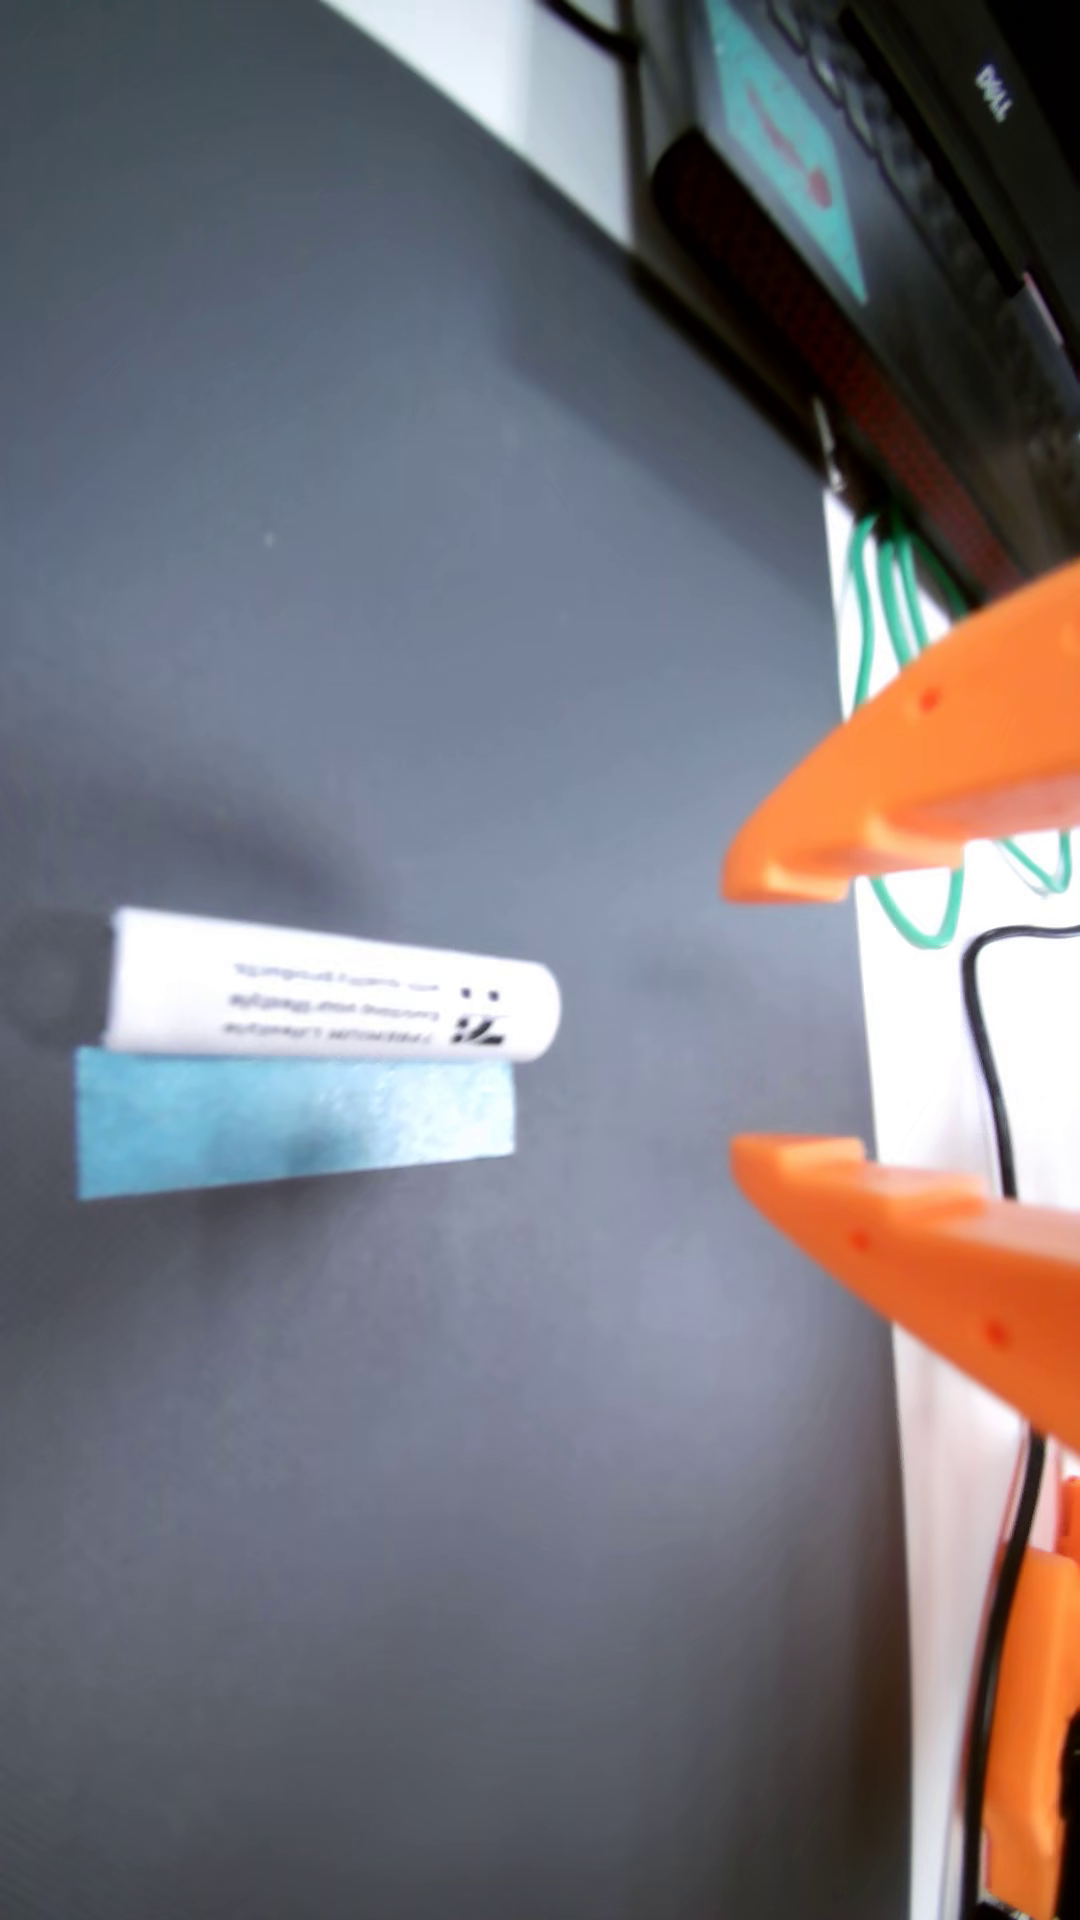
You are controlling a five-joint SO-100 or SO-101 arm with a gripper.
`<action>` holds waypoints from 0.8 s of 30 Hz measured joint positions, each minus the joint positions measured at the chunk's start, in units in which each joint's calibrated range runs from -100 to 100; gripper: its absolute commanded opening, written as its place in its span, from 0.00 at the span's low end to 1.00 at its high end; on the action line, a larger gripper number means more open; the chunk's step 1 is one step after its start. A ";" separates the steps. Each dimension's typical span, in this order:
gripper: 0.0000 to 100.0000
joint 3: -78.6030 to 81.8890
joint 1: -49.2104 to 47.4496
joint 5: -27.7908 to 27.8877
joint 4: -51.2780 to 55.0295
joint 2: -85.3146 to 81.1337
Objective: Insert Battery
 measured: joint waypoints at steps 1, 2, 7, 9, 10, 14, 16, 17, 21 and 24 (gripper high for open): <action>0.14 1.08 0.00 0.00 -1.17 0.50; 0.14 1.99 0.00 0.00 -2.18 0.92; 0.14 3.53 0.33 -0.41 -5.61 3.16; 0.14 3.62 0.33 -0.72 -5.86 3.58; 0.14 3.62 0.25 -0.82 -5.86 3.66; 0.14 3.62 -1.23 -0.92 -5.86 3.66; 0.14 3.62 -1.97 -1.12 -5.86 3.66; 0.14 3.62 -2.38 -1.48 -5.86 3.66; 0.14 3.62 -3.03 -2.25 -5.86 3.66; 0.14 3.62 -2.95 -2.25 -5.86 3.66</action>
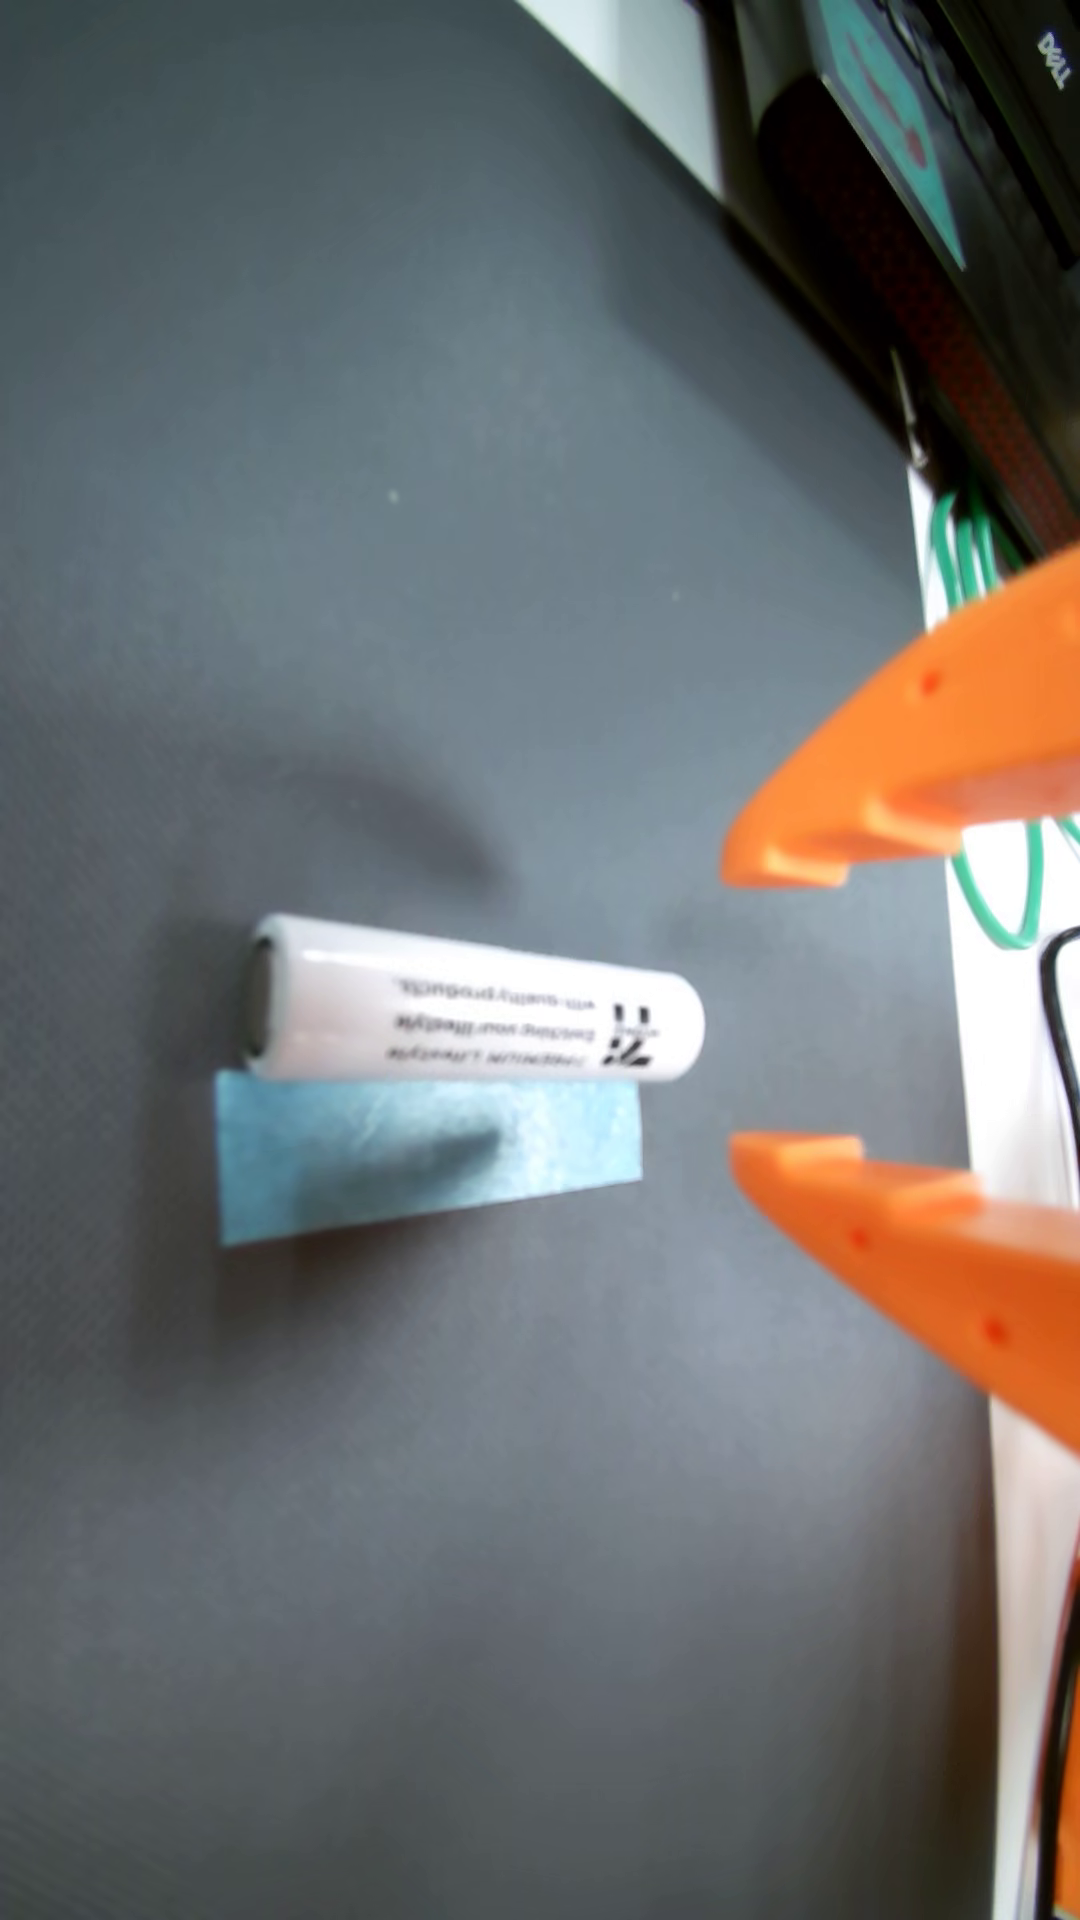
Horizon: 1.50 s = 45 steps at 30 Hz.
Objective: Insert Battery
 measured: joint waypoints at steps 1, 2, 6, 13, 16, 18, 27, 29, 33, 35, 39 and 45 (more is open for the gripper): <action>0.14 0.00 0.00 0.00 0.00 0.00; 0.14 0.00 0.00 0.00 0.00 0.08; 0.14 0.63 0.00 -0.15 -0.17 0.17; 0.14 1.72 0.00 -0.15 0.00 0.17; 0.14 1.72 0.00 -0.15 -0.17 0.17; 0.14 1.72 0.00 -0.15 -0.42 0.17; 0.14 3.89 0.00 -0.15 -5.27 0.17; 0.14 3.98 0.00 -0.15 -5.44 0.17; 0.14 5.06 0.00 -0.10 -5.52 0.17; 0.14 5.42 0.00 -0.10 -5.52 0.17; 0.14 6.15 0.00 -0.41 -5.52 0.17; 0.14 6.42 0.00 -0.15 -5.52 0.17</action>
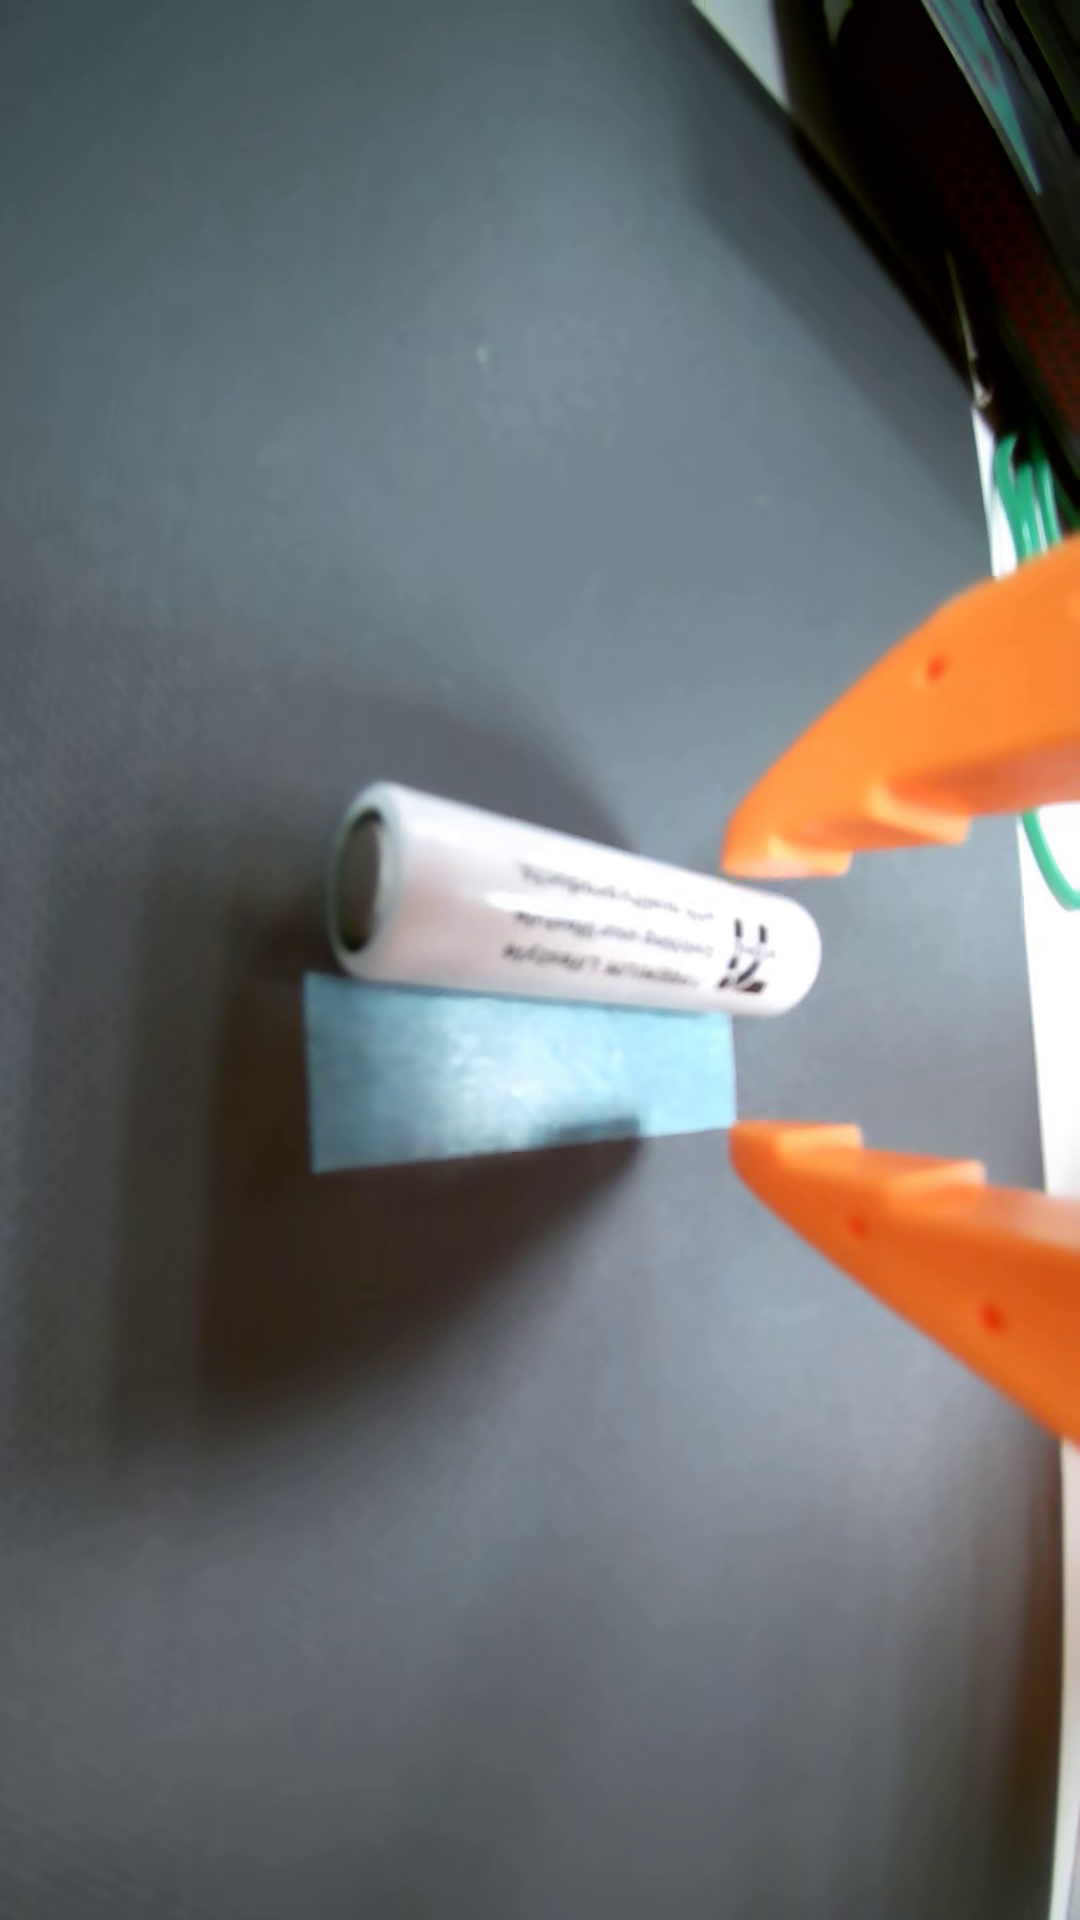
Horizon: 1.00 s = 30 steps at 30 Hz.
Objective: Insert Battery
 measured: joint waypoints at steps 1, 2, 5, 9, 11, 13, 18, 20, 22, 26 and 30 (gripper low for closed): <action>0.14 0.00 0.00 0.00 0.00 0.00; 0.14 0.09 0.00 0.00 -0.42 0.00; 0.14 0.90 0.00 0.00 -2.43 0.00; 0.14 1.90 0.00 0.00 -3.77 0.00; 0.14 2.08 0.00 -0.05 -3.85 0.00; 0.14 2.35 0.00 -0.26 -3.85 0.00; 0.14 3.44 0.00 -0.15 -3.93 0.00; 0.14 3.53 0.33 -0.05 -3.85 0.00; 0.14 3.53 0.74 -0.05 -3.85 0.00; 0.14 3.71 0.82 -0.15 -3.68 0.00; 0.14 4.43 0.82 -0.26 -3.68 0.00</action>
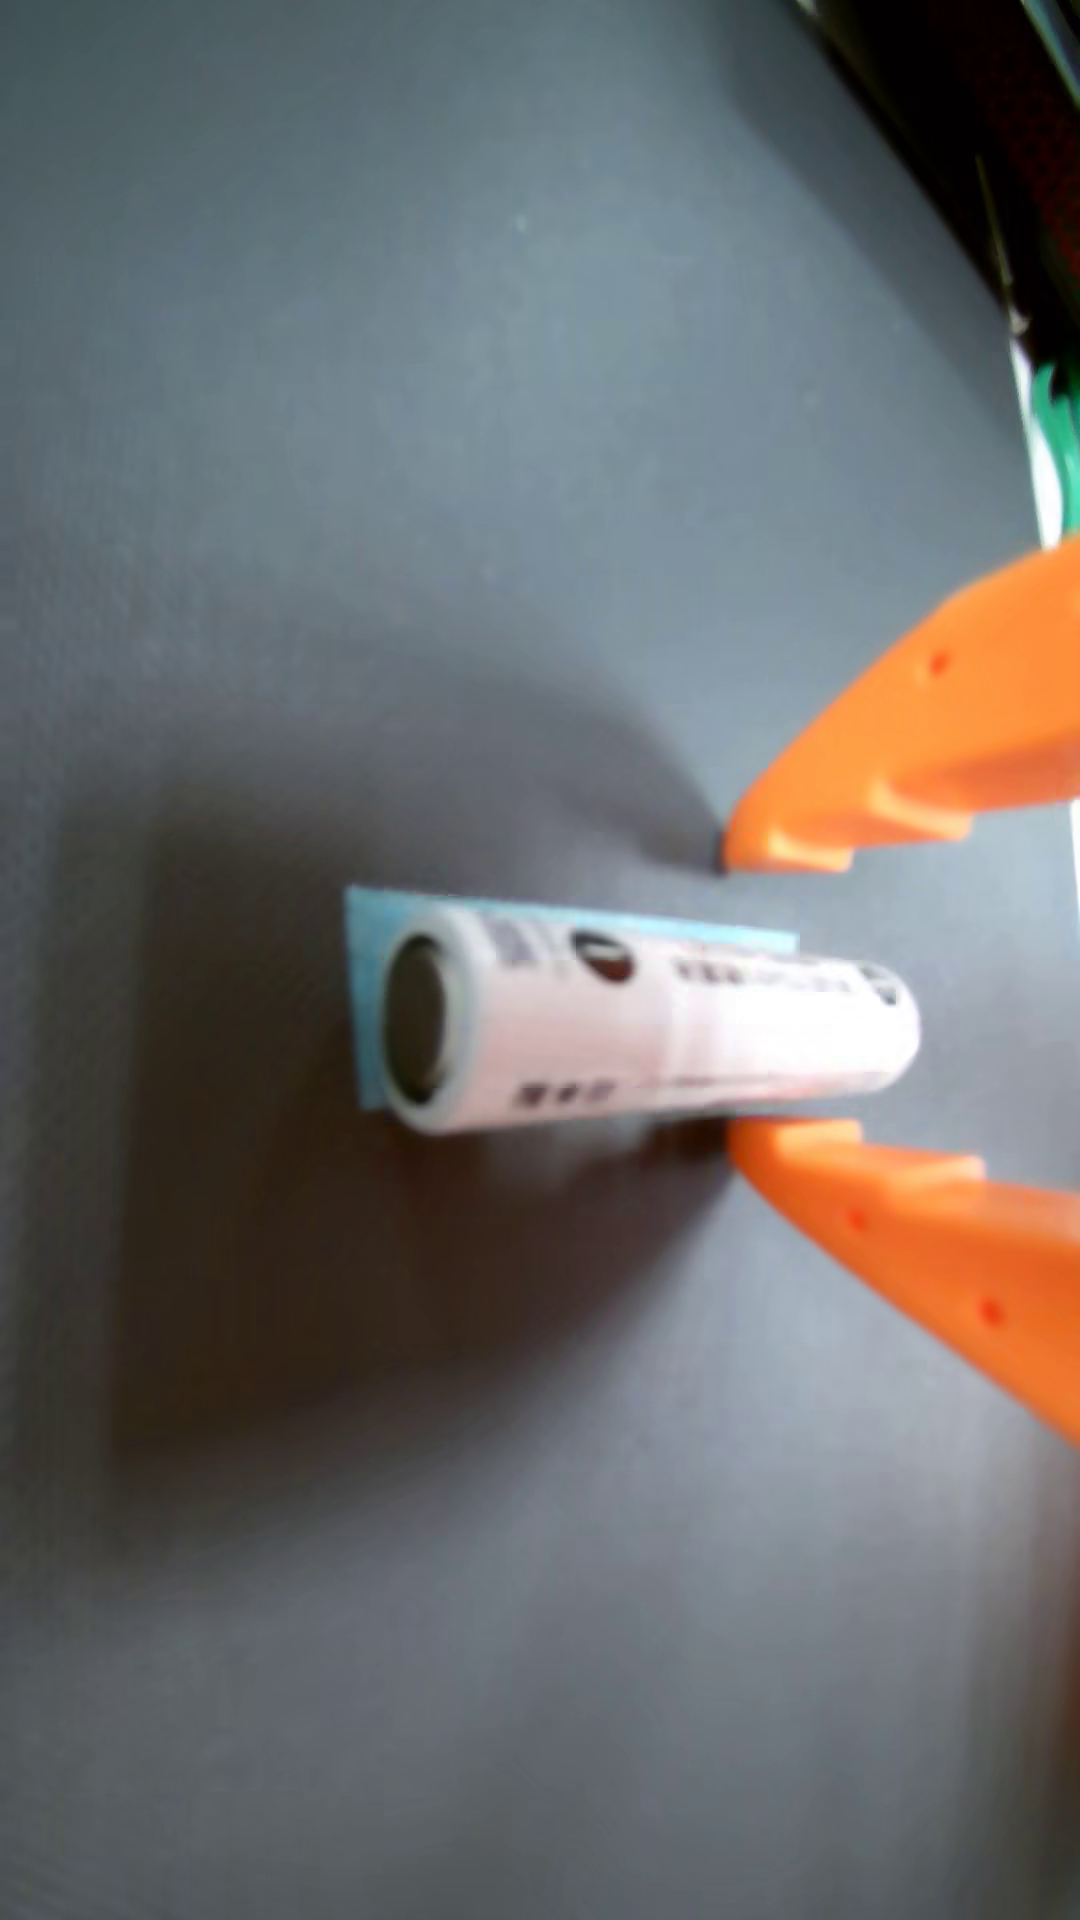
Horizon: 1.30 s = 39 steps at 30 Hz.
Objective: Insert Battery
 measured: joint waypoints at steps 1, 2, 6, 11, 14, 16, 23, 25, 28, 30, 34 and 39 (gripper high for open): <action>0.14 0.00 0.00 0.31 0.00 0.00; 0.14 0.00 0.00 0.26 0.00 0.00; 0.14 0.18 0.00 0.10 0.00 0.00; 0.13 0.18 0.00 -0.97 0.00 0.00; 0.07 0.18 0.00 -1.02 0.00 0.00; 0.03 0.18 0.00 -1.02 0.00 0.00; 0.02 0.18 0.00 -1.02 0.00 0.00; 0.02 0.18 0.00 -1.02 0.00 0.00; 0.02 0.18 -0.08 -1.02 0.17 0.00; 0.02 -0.45 -0.08 -1.89 3.26 0.00; 0.02 -5.61 -1.88 -3.88 9.21 0.00; 0.02 -11.57 -4.83 -6.33 13.14 0.00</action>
